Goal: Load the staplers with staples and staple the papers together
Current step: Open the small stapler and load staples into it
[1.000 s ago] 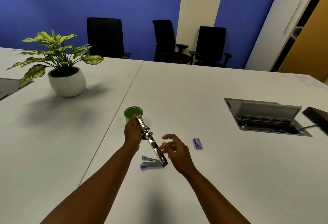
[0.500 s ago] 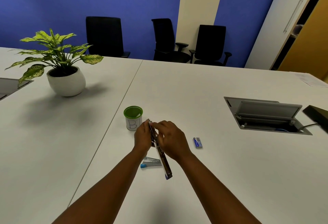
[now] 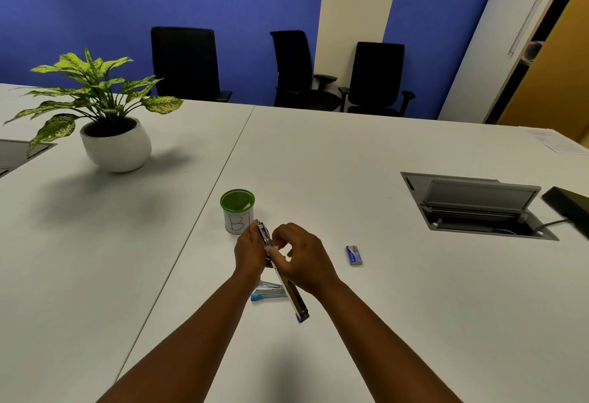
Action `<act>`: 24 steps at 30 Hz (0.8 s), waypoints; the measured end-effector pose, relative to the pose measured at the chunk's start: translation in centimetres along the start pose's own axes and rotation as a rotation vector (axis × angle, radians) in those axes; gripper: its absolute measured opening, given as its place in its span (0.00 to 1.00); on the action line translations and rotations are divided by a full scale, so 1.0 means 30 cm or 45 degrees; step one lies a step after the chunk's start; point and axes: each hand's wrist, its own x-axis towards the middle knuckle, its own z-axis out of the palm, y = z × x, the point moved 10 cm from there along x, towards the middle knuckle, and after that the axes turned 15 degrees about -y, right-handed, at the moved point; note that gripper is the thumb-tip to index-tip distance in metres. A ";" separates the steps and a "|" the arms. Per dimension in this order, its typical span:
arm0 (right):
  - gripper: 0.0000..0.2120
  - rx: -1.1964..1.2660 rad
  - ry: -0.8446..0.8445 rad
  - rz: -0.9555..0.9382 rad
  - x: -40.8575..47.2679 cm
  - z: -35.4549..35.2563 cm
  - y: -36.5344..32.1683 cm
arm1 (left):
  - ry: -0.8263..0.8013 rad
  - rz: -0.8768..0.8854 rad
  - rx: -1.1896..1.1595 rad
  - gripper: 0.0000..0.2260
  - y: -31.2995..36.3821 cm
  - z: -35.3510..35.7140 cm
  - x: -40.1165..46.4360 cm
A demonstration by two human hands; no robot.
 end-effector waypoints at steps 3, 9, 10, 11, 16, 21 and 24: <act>0.05 0.085 0.100 0.011 -0.012 -0.020 0.014 | 0.004 0.015 0.028 0.14 0.013 -0.006 0.002; 0.04 0.161 0.158 -0.032 -0.038 -0.017 0.018 | 0.033 0.006 -0.020 0.12 0.015 -0.010 -0.002; 0.04 0.162 0.170 -0.033 -0.044 -0.018 0.022 | 0.039 -0.006 -0.032 0.12 0.010 -0.012 -0.002; 0.03 0.167 0.185 -0.041 -0.051 -0.019 0.027 | 0.049 -0.027 -0.059 0.12 0.007 -0.015 -0.006; 0.03 0.141 0.175 -0.094 -0.084 0.009 0.032 | -0.010 -0.005 -0.051 0.14 0.027 -0.034 0.008; 0.03 0.270 0.149 -0.073 -0.075 0.012 0.044 | -0.052 0.035 -0.008 0.16 0.032 -0.034 0.019; 0.03 0.401 0.174 -0.016 -0.059 -0.007 0.057 | -0.057 0.024 -0.035 0.15 0.015 -0.034 0.025</act>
